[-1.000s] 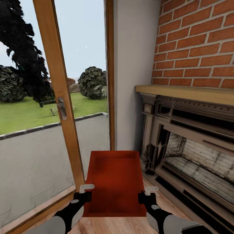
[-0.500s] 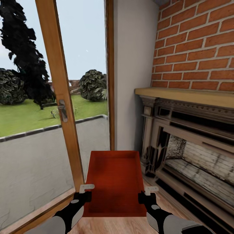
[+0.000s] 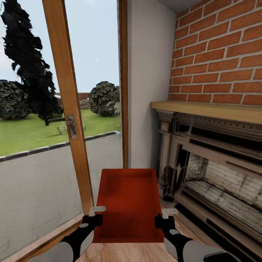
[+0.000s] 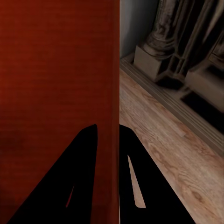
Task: Move the two storage containers from the living room to the garage. In the garage, place one container on the floor and stack the other container on top of it (either order is fine).
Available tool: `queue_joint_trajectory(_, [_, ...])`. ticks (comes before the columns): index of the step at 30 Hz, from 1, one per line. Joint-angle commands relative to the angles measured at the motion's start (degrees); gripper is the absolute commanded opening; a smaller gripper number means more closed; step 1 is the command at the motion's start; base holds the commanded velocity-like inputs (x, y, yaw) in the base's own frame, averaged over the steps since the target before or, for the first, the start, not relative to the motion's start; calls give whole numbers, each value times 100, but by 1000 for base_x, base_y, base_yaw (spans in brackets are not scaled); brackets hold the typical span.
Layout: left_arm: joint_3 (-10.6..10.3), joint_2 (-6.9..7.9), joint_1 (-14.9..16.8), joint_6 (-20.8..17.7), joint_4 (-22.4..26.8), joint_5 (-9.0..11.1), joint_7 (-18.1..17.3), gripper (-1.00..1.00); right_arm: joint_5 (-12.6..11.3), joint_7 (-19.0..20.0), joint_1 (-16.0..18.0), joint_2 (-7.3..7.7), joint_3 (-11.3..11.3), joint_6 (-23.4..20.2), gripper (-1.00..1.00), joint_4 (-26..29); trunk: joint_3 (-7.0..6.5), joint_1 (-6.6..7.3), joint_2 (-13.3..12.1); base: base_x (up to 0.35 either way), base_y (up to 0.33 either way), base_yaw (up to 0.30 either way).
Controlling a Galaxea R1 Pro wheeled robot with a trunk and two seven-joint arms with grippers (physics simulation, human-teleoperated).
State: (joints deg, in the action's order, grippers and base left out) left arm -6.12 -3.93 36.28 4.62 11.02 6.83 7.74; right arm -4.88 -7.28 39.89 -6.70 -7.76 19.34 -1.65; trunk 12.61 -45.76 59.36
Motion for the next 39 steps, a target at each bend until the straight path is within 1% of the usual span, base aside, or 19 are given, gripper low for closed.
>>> queue_joint_trajectory(1, [32,85,6,22,-12,38,131,-100,-162,-28,10,29,46,53,-100,-11,-2,-1,5,0,0,0])
queue_joint_trajectory(26, [32,85,6,22,-12,38,131,-100,-162,-28,10,29,46,54,-100,-11,-233,-1,5,0,0,0])
queue_joint_trajectory(39, [32,85,3,22,-12,38,131,-100,-171,-29,10,29,48,53,-100,-11,-242,-1,5,0,0,0])
